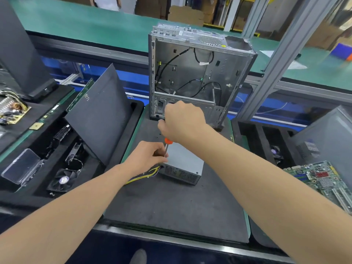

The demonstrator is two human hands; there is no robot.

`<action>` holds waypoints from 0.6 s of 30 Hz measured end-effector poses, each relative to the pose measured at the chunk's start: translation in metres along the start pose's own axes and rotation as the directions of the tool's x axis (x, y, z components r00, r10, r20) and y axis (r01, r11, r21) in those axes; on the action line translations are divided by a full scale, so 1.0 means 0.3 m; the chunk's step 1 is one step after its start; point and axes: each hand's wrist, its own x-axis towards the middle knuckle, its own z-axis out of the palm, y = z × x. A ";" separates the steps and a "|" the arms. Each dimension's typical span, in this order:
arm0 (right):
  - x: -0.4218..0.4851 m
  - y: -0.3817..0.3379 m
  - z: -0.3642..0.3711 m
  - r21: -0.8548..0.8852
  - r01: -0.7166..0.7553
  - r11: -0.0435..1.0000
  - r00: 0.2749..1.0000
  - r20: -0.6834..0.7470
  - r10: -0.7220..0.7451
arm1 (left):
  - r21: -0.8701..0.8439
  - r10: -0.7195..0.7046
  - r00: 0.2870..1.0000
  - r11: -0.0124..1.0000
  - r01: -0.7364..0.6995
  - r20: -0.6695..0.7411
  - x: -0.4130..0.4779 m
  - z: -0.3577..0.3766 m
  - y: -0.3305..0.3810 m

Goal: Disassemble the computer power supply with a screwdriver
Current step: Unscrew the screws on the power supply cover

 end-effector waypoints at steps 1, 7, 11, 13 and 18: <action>0.000 -0.008 0.002 0.008 -0.022 1.000 1.000 -0.003 0.022 | 0.005 0.003 1.000 1.000 -0.003 0.011 0.001 -0.001 0.000; -0.027 -0.028 0.031 0.023 -0.082 0.996 0.996 -0.030 0.083 | -0.010 0.071 0.978 0.997 -0.070 0.196 0.048 -0.047 -0.001; -0.034 0.003 0.026 0.059 -0.096 0.994 0.995 0.040 0.094 | -0.084 0.162 0.937 0.986 -0.142 0.309 0.088 -0.060 0.006; -0.032 0.027 0.020 0.099 -0.084 0.992 0.994 0.078 0.077 | -0.092 0.187 0.925 0.982 -0.166 0.331 0.102 -0.061 -0.001; -0.026 0.053 0.011 0.262 0.055 0.963 0.985 0.142 -0.095 | -0.129 0.226 0.918 0.973 -0.194 0.326 0.102 -0.070 -0.022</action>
